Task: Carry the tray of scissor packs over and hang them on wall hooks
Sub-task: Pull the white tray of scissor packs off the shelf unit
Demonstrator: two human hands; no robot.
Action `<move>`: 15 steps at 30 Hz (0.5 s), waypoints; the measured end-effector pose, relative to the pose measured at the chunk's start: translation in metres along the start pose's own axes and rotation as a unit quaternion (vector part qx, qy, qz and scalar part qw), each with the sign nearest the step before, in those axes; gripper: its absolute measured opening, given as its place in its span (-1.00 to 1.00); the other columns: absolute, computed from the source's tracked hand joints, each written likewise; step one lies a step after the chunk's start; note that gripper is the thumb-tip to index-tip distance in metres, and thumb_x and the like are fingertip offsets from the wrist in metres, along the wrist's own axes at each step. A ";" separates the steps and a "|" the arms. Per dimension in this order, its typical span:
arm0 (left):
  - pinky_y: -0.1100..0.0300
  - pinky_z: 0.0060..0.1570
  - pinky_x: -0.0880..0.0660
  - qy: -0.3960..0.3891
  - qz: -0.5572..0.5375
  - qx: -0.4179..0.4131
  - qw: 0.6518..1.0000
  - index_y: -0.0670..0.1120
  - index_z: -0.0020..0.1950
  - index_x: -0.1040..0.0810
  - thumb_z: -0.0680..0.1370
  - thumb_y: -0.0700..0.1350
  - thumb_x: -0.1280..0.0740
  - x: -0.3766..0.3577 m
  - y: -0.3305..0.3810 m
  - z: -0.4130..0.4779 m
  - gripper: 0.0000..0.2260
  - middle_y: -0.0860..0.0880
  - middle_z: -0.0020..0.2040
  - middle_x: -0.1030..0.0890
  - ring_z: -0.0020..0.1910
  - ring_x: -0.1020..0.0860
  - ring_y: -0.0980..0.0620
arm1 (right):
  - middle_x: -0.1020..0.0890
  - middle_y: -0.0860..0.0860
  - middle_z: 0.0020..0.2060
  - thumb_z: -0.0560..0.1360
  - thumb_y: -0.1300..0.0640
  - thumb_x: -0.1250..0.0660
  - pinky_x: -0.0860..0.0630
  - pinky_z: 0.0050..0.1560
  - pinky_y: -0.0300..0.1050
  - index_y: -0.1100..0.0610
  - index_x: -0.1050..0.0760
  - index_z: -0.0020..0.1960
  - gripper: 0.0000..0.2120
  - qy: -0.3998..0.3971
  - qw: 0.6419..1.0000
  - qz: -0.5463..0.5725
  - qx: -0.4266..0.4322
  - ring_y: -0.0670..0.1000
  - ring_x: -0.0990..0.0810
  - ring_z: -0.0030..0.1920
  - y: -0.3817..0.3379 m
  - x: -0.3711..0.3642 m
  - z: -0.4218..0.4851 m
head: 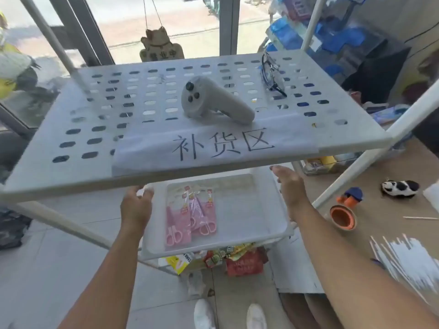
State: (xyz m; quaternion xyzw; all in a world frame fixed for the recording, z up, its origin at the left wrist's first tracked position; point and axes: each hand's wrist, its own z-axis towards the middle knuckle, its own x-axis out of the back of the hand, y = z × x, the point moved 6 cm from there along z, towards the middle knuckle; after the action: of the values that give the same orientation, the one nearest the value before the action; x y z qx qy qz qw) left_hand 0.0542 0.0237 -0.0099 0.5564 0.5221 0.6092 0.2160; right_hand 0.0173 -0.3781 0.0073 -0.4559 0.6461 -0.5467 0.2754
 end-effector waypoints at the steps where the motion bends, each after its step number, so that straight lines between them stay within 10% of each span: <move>1: 0.04 0.17 -0.43 0.001 0.015 0.009 1.000 -0.16 0.32 -0.56 0.60 -0.06 -0.32 -0.002 -0.003 0.001 -0.68 -0.10 0.16 -0.60 0.14 -0.55 -0.13 | -0.60 -0.14 -0.06 0.61 0.12 -0.28 -0.42 -0.02 -0.15 0.13 -0.60 0.21 -0.78 0.003 1.000 -0.009 -0.008 -0.06 -0.53 -0.02 0.003 0.000 0.003; 8: -0.04 0.07 -0.53 0.019 0.025 0.064 0.997 -0.06 0.31 -0.56 0.57 -0.08 -0.34 -0.008 -0.014 0.000 -0.69 -0.20 0.10 -0.67 0.04 -0.63 -0.23 | -0.40 -0.04 0.08 0.65 0.30 -0.21 -0.41 0.00 -0.28 0.26 -0.52 0.34 -0.70 -0.006 0.996 -0.032 -0.084 -0.05 -0.40 0.18 0.025 0.005 0.016; 15: -0.07 0.03 -0.58 0.028 -0.041 0.114 0.992 0.03 0.14 -0.63 0.46 -0.08 -0.42 0.002 -0.016 -0.002 -0.74 -0.16 0.01 -0.66 -0.10 -0.62 -0.13 | -0.70 0.04 -0.17 0.58 0.25 -0.29 -0.49 -0.34 -0.21 0.15 -0.62 0.23 -0.74 -0.044 0.990 -0.038 -0.126 0.01 -0.62 -0.29 0.027 0.005 0.019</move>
State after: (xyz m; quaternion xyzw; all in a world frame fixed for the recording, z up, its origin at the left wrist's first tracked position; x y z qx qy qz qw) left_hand 0.0463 0.0304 -0.0228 0.5386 0.6159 0.5519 0.1612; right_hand 0.0234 -0.3916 -0.0227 -0.5346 0.6795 -0.4504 0.2227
